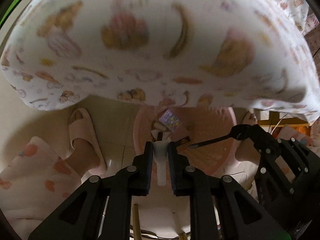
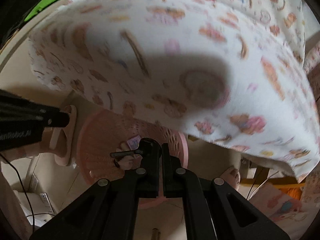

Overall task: Collect trash
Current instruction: 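Carry tube and spoon down over the pink basket with both tools, then open both tools to drop tube and spoon into the basket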

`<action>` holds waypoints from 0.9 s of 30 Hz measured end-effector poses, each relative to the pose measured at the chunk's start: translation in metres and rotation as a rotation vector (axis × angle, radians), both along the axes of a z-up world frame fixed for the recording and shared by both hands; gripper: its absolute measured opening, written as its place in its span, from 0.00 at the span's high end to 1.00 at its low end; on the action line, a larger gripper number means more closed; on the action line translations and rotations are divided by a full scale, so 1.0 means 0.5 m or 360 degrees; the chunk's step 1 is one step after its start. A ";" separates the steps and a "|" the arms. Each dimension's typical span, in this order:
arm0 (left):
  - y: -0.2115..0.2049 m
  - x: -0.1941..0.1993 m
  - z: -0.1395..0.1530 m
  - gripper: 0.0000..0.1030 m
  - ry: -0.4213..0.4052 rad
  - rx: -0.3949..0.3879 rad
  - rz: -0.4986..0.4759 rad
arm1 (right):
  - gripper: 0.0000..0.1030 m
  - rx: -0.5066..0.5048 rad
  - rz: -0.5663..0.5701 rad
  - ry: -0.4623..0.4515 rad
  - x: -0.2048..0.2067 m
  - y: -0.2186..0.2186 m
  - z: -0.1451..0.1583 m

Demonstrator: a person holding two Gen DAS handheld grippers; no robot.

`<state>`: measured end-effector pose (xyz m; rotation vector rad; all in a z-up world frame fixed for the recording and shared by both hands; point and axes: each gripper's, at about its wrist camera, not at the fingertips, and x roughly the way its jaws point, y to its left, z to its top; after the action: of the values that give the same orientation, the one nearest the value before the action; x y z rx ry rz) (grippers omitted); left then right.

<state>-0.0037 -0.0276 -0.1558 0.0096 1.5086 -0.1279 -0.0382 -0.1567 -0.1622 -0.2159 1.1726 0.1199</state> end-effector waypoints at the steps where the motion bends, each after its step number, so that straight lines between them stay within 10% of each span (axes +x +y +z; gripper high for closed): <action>1: -0.002 -0.001 -0.007 0.86 -0.0005 0.0010 -0.0002 | 0.97 0.0002 -0.0017 0.0025 0.003 -0.004 -0.011; 22: -0.007 0.001 -0.095 0.83 0.0077 0.0080 -0.0001 | 0.97 0.0145 -0.0132 0.0255 0.026 -0.038 -0.105; 27: -0.003 -0.002 -0.079 0.66 0.0037 0.0082 0.0005 | 0.67 0.0144 -0.0163 0.0220 0.026 -0.043 -0.094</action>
<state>-0.0046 -0.0292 -0.1952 0.0473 1.5351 -0.0869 -0.0253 -0.1782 -0.2092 -0.0686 1.3102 0.0988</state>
